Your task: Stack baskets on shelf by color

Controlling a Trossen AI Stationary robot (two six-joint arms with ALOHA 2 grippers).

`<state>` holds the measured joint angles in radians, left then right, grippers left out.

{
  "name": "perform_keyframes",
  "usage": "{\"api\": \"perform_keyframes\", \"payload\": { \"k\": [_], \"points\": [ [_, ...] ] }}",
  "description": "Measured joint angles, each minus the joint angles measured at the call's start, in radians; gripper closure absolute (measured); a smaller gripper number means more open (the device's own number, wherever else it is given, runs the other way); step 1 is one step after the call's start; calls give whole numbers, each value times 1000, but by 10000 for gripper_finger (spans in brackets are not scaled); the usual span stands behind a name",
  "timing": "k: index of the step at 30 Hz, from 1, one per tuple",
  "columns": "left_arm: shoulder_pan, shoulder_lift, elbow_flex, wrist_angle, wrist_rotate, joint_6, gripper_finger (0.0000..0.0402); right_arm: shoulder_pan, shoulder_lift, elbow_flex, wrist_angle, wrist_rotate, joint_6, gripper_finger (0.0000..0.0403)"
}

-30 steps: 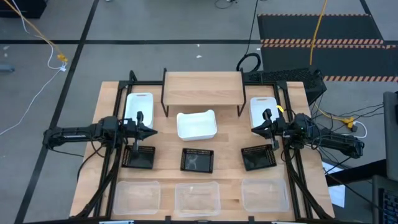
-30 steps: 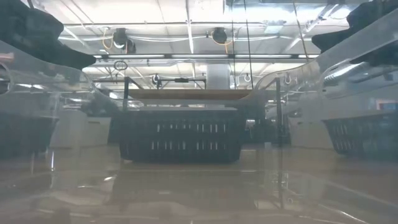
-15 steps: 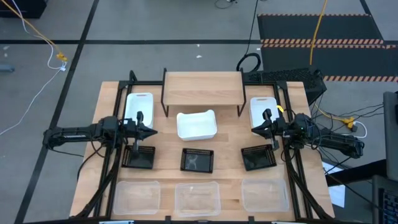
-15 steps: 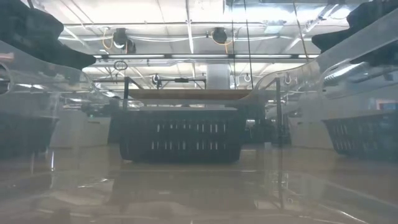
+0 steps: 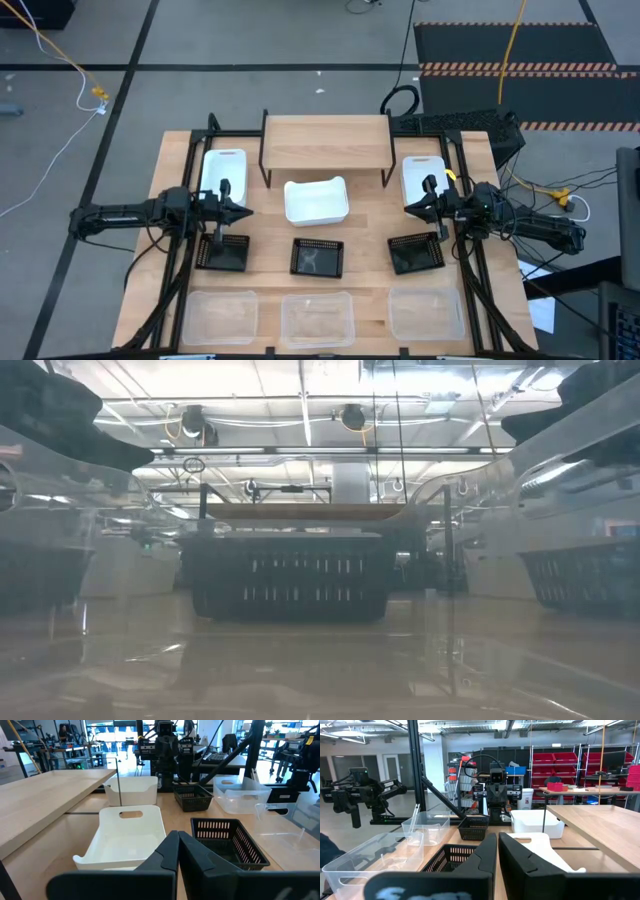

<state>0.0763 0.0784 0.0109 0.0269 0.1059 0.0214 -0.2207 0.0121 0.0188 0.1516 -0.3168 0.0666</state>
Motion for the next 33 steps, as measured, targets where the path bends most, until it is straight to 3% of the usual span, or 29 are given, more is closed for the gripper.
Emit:
{"api": "perform_keyframes", "payload": {
  "k": [24,33],
  "points": [
    [0,0,0,0,0,0,392,0,0,0,0,0,-4,392],
    [0,0,0,0,0,0,392,0,0,0,-9,2,-229,392]
  ]
}}
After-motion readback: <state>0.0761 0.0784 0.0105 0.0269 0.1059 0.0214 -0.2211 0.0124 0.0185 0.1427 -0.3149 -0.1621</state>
